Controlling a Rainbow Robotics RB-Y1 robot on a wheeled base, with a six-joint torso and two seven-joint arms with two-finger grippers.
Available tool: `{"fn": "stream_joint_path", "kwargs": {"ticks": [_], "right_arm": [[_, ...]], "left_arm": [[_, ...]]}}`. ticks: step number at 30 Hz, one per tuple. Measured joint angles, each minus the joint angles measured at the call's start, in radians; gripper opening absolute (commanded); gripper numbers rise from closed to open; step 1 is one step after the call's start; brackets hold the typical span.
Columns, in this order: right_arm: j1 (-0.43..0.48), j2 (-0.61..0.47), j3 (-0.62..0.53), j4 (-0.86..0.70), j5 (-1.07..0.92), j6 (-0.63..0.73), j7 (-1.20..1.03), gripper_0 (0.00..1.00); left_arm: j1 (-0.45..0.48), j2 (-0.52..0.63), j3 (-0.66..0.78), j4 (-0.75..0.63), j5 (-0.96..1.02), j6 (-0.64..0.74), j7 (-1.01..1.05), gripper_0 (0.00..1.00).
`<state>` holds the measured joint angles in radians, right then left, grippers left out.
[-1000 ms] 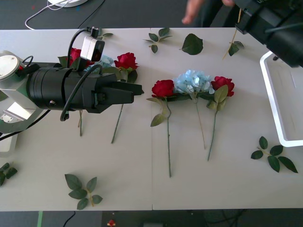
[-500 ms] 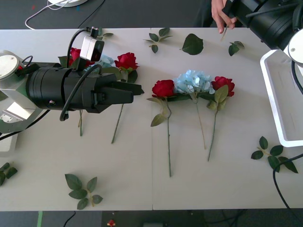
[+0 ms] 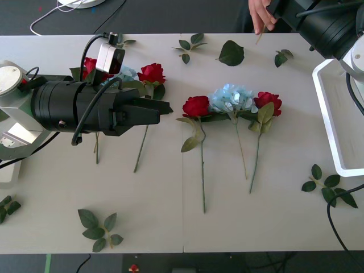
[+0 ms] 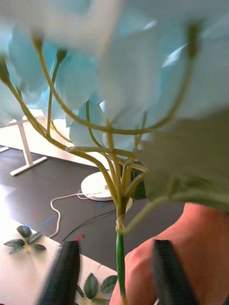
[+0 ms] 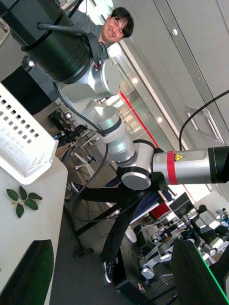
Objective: Place the red flowers into the right box and the blue flowers into the left box. If a person shows an open palm, hand one flower to the person first, then continue sorting.
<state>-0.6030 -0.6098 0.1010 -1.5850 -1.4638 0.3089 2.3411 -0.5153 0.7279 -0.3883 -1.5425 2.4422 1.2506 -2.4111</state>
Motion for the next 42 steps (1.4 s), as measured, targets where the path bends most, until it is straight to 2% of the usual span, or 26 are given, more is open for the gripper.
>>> {"fn": "stream_joint_path", "kwargs": {"ticks": [14, 16, 18, 20, 24, 28, 31, 34, 38, 42], "right_arm": [[0.0, 0.0, 0.01, 0.0, -0.066, 0.023, 0.0, 1.0], [0.0, 0.0, 0.01, 0.0, -0.105, 0.055, 0.0, 1.0], [0.0, 0.0, 0.01, 0.001, -0.131, 0.085, 0.0, 1.0], [0.0, -0.002, 0.01, 0.001, -0.168, 0.134, 0.0, 1.0], [0.013, -0.027, 0.008, -0.005, -0.235, 0.229, -0.001, 1.0], [0.065, -0.093, -0.015, -0.057, -0.248, 0.354, -0.052, 1.0], [0.131, -0.144, -0.055, -0.123, -0.245, 0.435, -0.199, 1.0], [0.202, -0.189, -0.099, -0.19, -0.205, 0.51, -0.314, 1.0], [0.278, -0.233, -0.151, -0.276, -0.121, 0.619, -0.457, 1.0], [0.32, -0.251, -0.176, -0.358, 0.007, 0.733, -0.782, 1.0]], "left_arm": [[0.0, 0.0, 0.0, 0.0, 0.0, 0.0, 0.0, 0.71], [0.0, 0.0, 0.0, 0.001, 0.0, 0.0, 0.0, 0.72], [0.0, 0.0, -0.001, 0.004, 0.0, 0.0, 0.0, 0.81], [0.0, 0.002, -0.001, 0.007, 0.0, 0.001, 0.0, 0.84], [-0.016, 0.031, -0.001, 0.011, 0.0, 0.001, 0.0, 0.86], [-0.061, 0.111, -0.006, 0.012, -0.002, -0.031, 0.0, 0.86], [-0.108, 0.197, -0.047, 0.0, -0.004, -0.127, 0.0, 0.86], [-0.161, 0.302, -0.149, -0.064, -0.003, -0.326, 0.003, 0.86], [-0.252, 0.43, -0.357, -0.178, 0.031, -0.593, 0.028, 0.86], [-0.394, 0.506, -0.607, -0.242, 0.092, -0.809, 0.066, 0.86]]}}
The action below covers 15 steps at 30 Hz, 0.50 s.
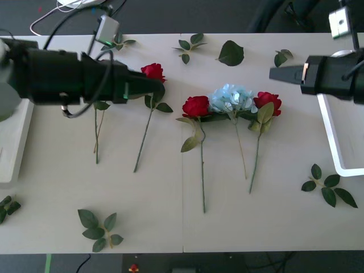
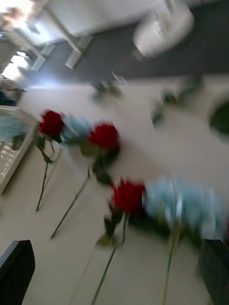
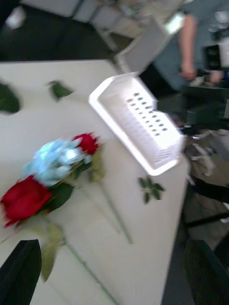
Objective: Place the red flowers into the right box and the blue flowers into the left box. If a person shows an open palm, hand one flower to the person first, then continue sorting.
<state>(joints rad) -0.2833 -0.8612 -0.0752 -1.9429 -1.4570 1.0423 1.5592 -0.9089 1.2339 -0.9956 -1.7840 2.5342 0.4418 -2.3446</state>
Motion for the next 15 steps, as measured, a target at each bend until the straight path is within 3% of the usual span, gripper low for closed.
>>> {"fn": "stream_joint_path", "kwargs": {"ticks": [7, 11, 15], "right_arm": [[0.003, 0.0, 0.004, -0.107, 0.211, 0.206, -0.322, 1.0], [0.001, 0.0, 0.041, -0.116, 0.271, 0.24, -0.498, 1.0], [-0.008, 0.0, 0.115, -0.117, 0.355, 0.242, -0.594, 1.0]], "left_arm": [[-0.312, 0.031, -0.455, -0.007, 0.097, -0.245, 0.02, 0.85], [-0.433, 0.033, -0.608, 0.016, 0.143, -0.264, 0.02, 0.86], [-0.497, 0.033, -0.693, 0.069, 0.172, -0.266, 0.02, 0.85]]}}
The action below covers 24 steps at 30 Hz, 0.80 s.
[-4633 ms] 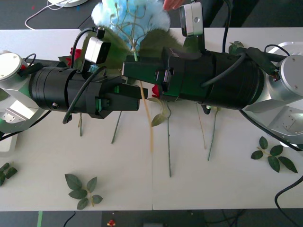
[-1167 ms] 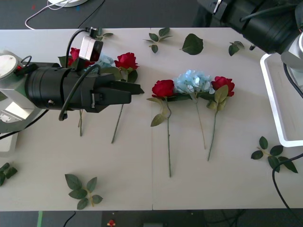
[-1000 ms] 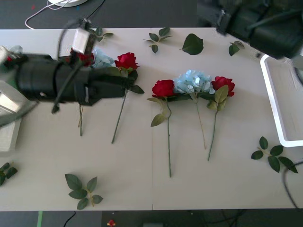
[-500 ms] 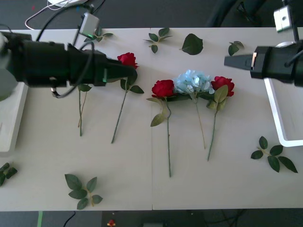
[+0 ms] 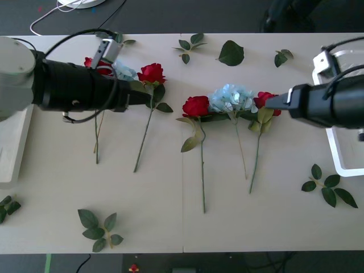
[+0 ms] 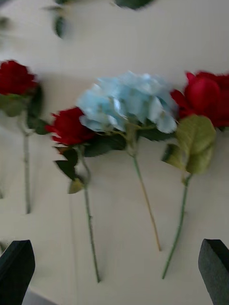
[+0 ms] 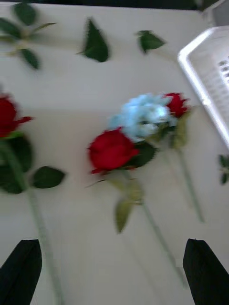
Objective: Place the red flowers into the right box and the blue flowers into the left box. If a person shows an open palm, hand one flower to the person first, then continue sorting.
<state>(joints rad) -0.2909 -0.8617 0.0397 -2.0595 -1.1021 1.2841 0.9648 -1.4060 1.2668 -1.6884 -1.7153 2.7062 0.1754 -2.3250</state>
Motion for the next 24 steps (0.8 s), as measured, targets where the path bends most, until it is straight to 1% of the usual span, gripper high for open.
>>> {"fn": "stream_joint_path", "kwargs": {"ticks": [6, 9, 13, 15, 18, 24], "right_arm": [[-0.033, 0.0, 0.131, 0.001, 0.191, 0.0, -0.236, 1.0], [-0.061, 0.001, 0.202, 0.02, 0.29, 0.001, -0.262, 1.0], [-0.12, 0.019, 0.28, 0.115, 0.38, 0.001, -0.276, 1.0], [-0.151, 0.04, 0.305, 0.177, 0.409, 0.001, -0.276, 1.0], [-0.192, 0.081, 0.328, 0.27, 0.462, 0.0, -0.276, 1.0], [-0.233, 0.133, 0.357, 0.38, 0.527, -0.004, -0.276, 1.0]], "left_arm": [[-0.063, 0.0, -0.108, 0.09, 0.003, -0.001, 0.0, 0.86], [-0.102, 0.0, -0.173, 0.119, 0.004, -0.001, 0.0, 0.86], [-0.163, 0.0, -0.269, 0.152, 0.004, -0.001, 0.0, 0.86], [-0.178, 0.0, -0.298, 0.166, 0.005, -0.001, 0.0, 0.86], [-0.18, 0.0, -0.309, 0.184, 0.005, -0.001, 0.004, 0.86], [-0.18, 0.0, -0.326, 0.207, 0.005, -0.001, 0.071, 0.86]]}}
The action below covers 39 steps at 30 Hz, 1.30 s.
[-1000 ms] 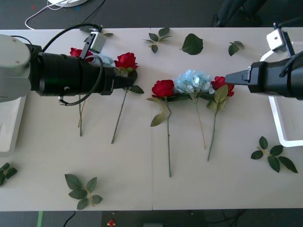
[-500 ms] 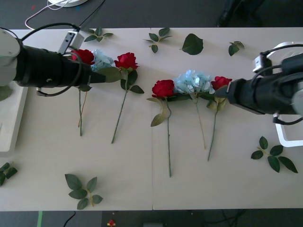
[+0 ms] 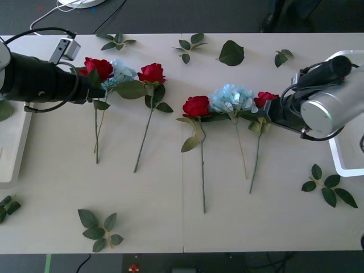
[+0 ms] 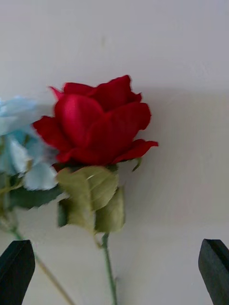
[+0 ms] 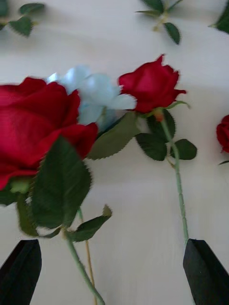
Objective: Place the red flowers into the right box and the blue flowers into the left box. If a person shows an open palm, hand one flower to the person first, then continue sorting.
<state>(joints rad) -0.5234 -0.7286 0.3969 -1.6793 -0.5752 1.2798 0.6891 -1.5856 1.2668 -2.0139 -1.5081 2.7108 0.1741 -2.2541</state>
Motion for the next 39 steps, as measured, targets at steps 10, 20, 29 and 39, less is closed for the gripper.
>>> {"fn": "stream_joint_path", "kwargs": {"ticks": [10, 20, 29, 39], "right_arm": [[-0.06, 0.05, 0.093, 0.207, 0.079, -0.112, 0.0, 1.0], [-0.125, 0.115, 0.18, 0.372, 0.09, -0.248, 0.0, 1.0], [-0.13, 0.119, 0.197, 0.393, 0.09, -0.285, 0.0, 0.0], [-0.131, 0.119, 0.197, 0.394, 0.09, -0.296, 0.008, 0.0]], "left_arm": [[0.019, 0.0, -0.027, 0.019, 0.0, -0.012, 0.015, 0.86], [0.199, 0.004, 0.202, 0.095, -0.113, 0.117, 0.016, 0.86], [0.379, 0.007, 0.463, 0.154, -0.348, 0.201, 0.027, 0.86], [0.629, -0.005, 0.956, 0.214, -0.878, 0.472, 0.426, 0.86]]}}
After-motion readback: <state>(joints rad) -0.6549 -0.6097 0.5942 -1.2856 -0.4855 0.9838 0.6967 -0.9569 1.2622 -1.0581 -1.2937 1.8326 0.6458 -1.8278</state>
